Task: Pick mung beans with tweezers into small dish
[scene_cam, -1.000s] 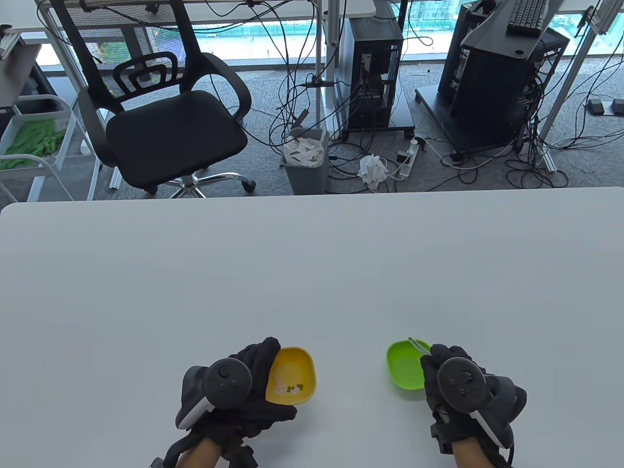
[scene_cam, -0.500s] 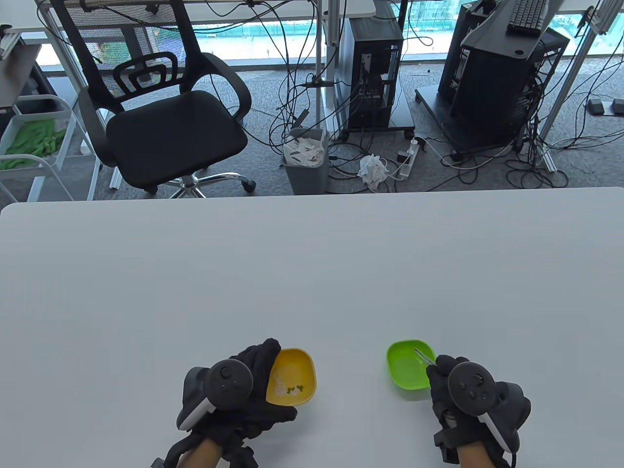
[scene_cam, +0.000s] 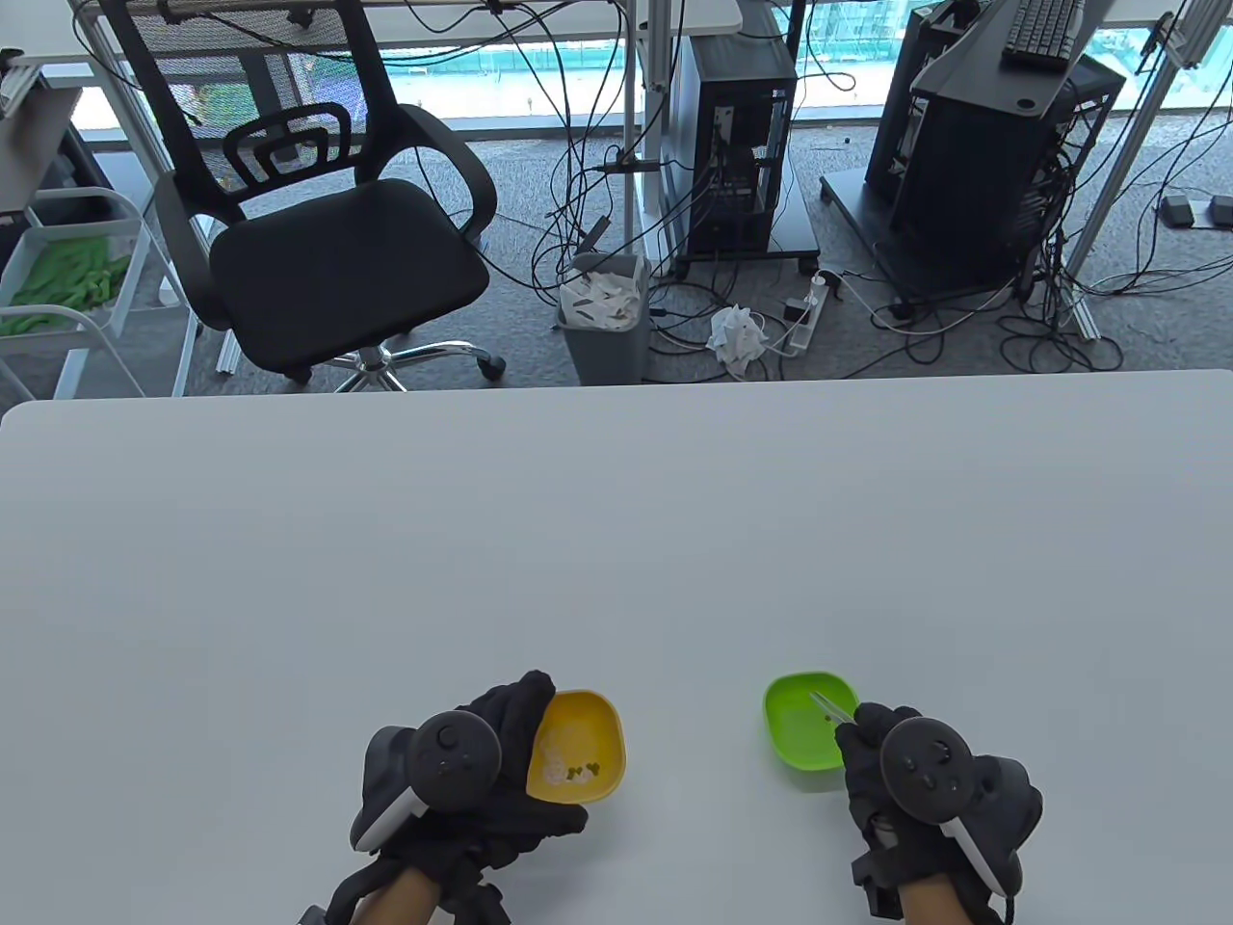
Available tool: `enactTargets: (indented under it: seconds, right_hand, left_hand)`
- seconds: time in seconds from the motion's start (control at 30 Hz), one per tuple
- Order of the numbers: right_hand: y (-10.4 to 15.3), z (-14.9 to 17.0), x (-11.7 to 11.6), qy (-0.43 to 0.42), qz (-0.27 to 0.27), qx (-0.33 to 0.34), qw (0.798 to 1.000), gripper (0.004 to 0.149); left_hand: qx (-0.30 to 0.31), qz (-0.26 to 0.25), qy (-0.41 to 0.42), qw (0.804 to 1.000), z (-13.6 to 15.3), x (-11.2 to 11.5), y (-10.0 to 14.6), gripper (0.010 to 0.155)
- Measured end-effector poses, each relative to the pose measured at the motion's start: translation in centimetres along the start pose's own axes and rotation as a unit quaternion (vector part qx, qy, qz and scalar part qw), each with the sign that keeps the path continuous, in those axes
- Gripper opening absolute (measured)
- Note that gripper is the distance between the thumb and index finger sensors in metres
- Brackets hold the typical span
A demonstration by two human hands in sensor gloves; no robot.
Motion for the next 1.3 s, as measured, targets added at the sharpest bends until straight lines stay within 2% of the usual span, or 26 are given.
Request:
enactTargets:
  seconds: [0.03,0.2,0.37,0.47,0.67,1.3]
  right_hand:
    - [0.0,-0.5,0.1,-0.004,0.001,0.008,1.000,0.037]
    - [0.7,-8.4,0.6,-0.042,-0.014,0.103,0.994,0.037]
    - [2.7,-16.2,-1.5,-0.044,-0.072,0.207,0.975,0.037]
    - [3.9,-18.4,-3.1,-0.040,-0.096,0.237,0.966,0.037]
    - [5.3,-19.2,-4.7,-0.008,-0.118,0.259,0.959,0.036]
    - [5.6,-19.3,-5.2,-0.004,-0.121,0.262,0.958,0.035]
  left_hand:
    - [0.000,0.000,0.000,1.000,0.0,0.0,0.0,0.120]
    - [0.002,0.002,0.001,1.000,-0.1,0.0,-0.2,0.120]
    - [0.001,0.006,0.000,1.000,0.0,0.2,-0.2,0.120]
    - [-0.003,0.007,-0.002,1.000,0.0,0.3,-0.2,0.120]
    - [0.000,0.002,-0.001,1.000,-0.1,0.0,-0.2,0.120]
    - [0.001,0.006,-0.006,1.000,-0.1,0.1,-0.2,0.120]
Point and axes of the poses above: the tracker on the back of each hand, its own z axis roughly to the little-finger side, its own y axis roughly from the fingertips to the wrist, x = y × z, the point moved 5 cm from there along -y, roughly from the wrist to the fingertips, and after that the axes turned 14 degrees about z, right-handed, at the moved point
